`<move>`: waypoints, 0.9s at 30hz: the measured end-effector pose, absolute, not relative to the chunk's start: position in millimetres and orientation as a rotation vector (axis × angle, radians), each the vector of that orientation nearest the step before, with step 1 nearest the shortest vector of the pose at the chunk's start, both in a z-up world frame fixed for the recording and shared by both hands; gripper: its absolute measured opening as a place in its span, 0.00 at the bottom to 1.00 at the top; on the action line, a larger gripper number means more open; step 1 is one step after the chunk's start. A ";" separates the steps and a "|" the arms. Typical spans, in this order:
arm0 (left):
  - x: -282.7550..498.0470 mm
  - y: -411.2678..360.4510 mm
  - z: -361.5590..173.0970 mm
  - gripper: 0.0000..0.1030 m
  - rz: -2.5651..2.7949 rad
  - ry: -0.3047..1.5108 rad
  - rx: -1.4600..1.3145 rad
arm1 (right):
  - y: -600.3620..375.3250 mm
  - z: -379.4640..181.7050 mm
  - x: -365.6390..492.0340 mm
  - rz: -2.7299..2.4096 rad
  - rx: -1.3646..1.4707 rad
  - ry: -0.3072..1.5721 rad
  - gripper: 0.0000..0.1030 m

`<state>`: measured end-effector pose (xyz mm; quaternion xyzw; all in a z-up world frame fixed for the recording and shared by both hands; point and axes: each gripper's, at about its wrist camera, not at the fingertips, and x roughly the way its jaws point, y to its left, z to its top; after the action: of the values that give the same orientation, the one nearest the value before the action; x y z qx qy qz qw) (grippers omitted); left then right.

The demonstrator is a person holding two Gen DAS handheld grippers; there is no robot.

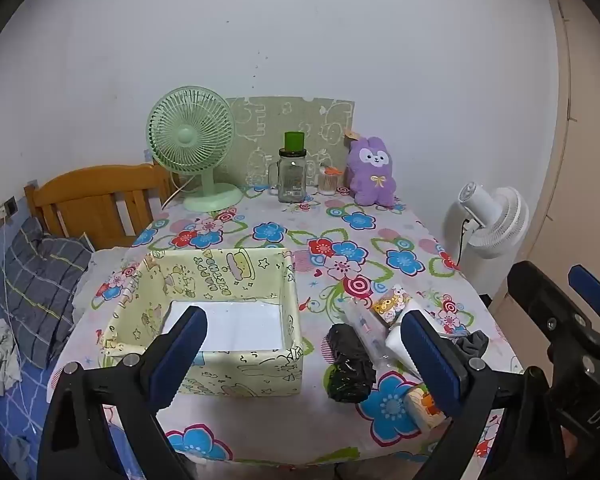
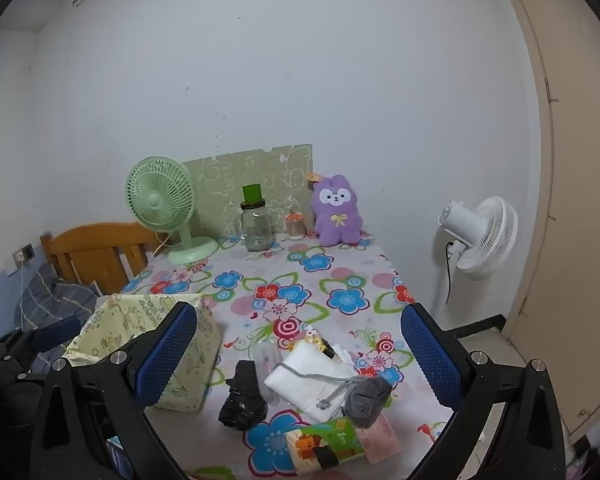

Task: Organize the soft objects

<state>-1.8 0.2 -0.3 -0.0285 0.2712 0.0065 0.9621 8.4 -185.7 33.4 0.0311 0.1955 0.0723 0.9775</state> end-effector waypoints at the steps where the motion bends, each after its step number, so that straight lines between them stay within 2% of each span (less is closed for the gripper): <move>1: -3.7 0.4 -0.2 0.95 0.005 0.541 -0.065 | -182.3 33.7 8.1 0.144 0.057 0.389 1.00; 27: -3.1 -5.1 3.4 0.95 0.022 0.539 -0.043 | -187.0 35.1 8.8 0.158 0.092 0.405 1.00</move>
<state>-3.1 -5.1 3.4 -0.0214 0.2660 0.0107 0.9637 8.8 -187.0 35.1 0.0457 0.2010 0.0782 0.9754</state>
